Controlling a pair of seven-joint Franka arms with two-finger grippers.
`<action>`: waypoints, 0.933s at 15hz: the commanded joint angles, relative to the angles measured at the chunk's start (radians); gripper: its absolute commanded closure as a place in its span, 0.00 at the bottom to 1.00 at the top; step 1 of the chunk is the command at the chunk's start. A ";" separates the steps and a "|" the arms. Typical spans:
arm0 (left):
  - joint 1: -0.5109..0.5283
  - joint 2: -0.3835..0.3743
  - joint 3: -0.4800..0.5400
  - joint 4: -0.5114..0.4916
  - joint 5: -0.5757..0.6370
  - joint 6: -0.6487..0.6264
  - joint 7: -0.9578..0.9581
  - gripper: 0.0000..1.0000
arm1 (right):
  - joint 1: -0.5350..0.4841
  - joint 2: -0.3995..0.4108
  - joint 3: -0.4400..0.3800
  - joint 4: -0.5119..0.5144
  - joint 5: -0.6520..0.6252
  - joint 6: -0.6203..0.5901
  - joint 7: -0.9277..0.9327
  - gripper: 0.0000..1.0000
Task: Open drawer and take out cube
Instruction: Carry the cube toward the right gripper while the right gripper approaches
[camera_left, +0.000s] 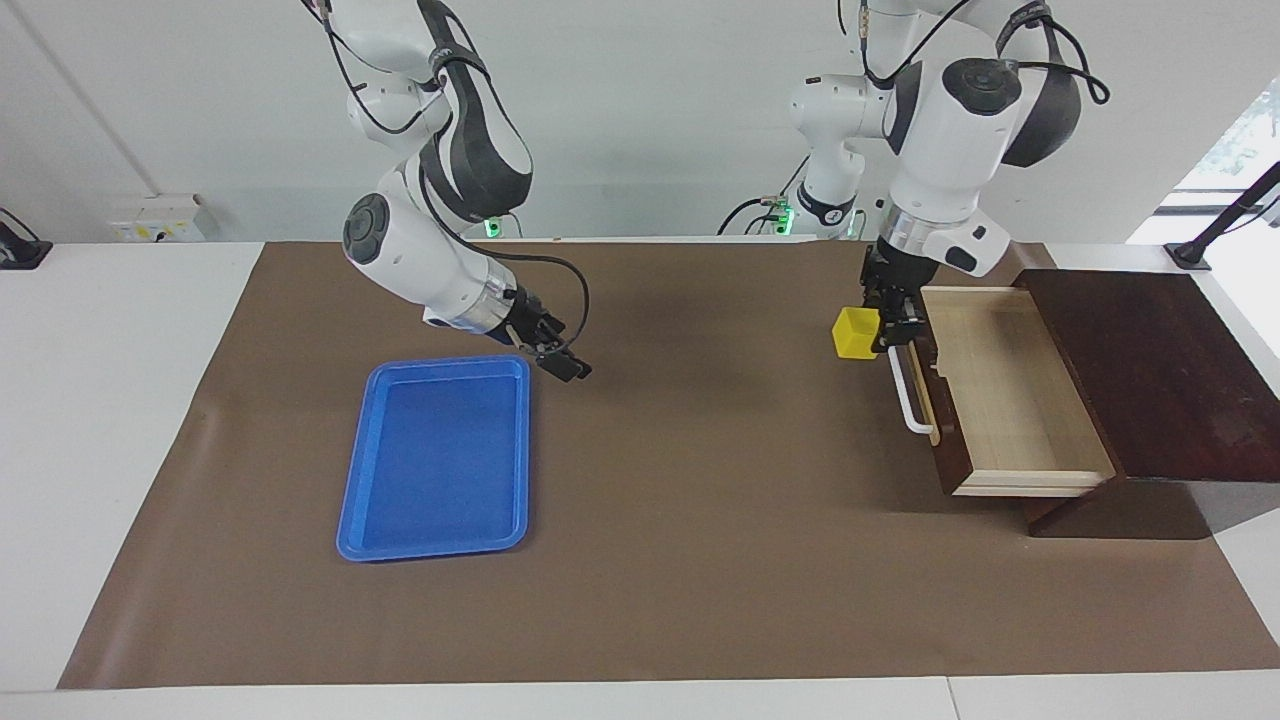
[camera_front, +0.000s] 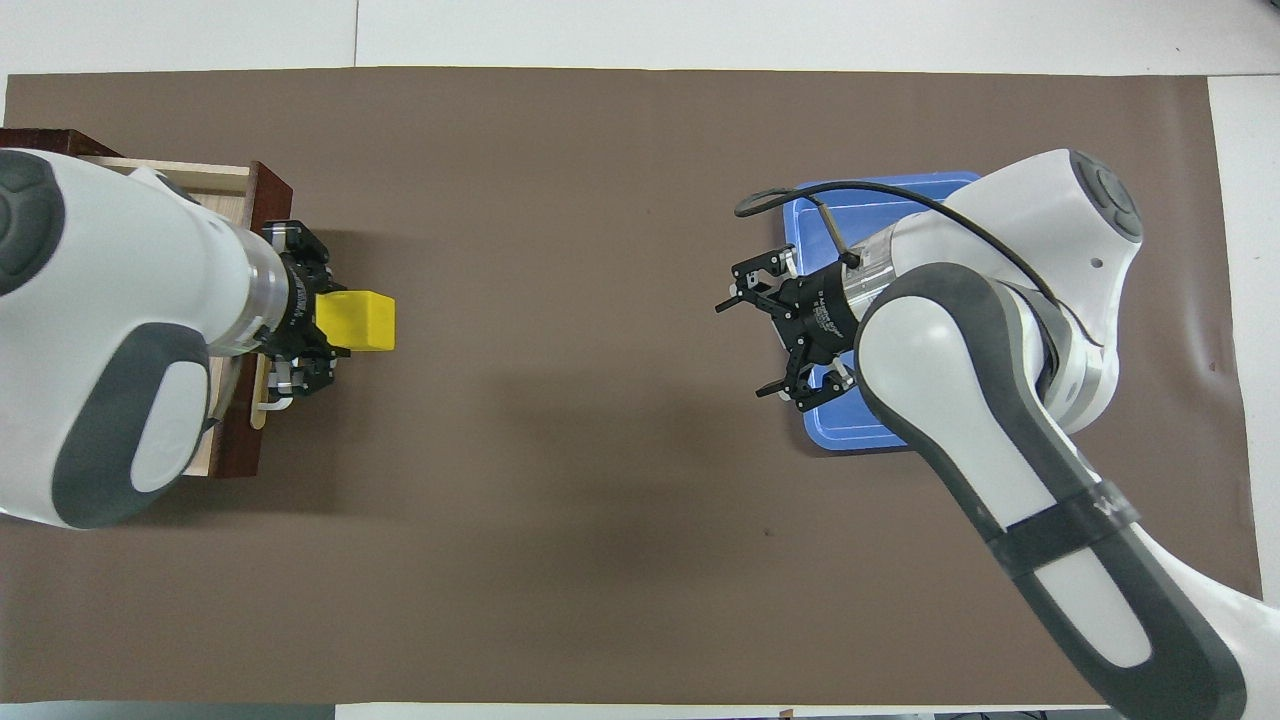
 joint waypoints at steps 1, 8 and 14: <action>-0.107 0.027 0.020 0.001 -0.019 0.028 -0.164 1.00 | 0.032 0.045 -0.002 -0.004 0.050 0.066 0.053 0.00; -0.304 0.157 0.021 0.001 0.035 0.121 -0.574 1.00 | 0.110 0.143 -0.004 0.056 0.146 0.137 0.110 0.00; -0.354 0.292 0.023 0.130 0.058 0.115 -0.633 1.00 | 0.103 0.202 -0.002 0.068 0.290 0.131 0.096 0.00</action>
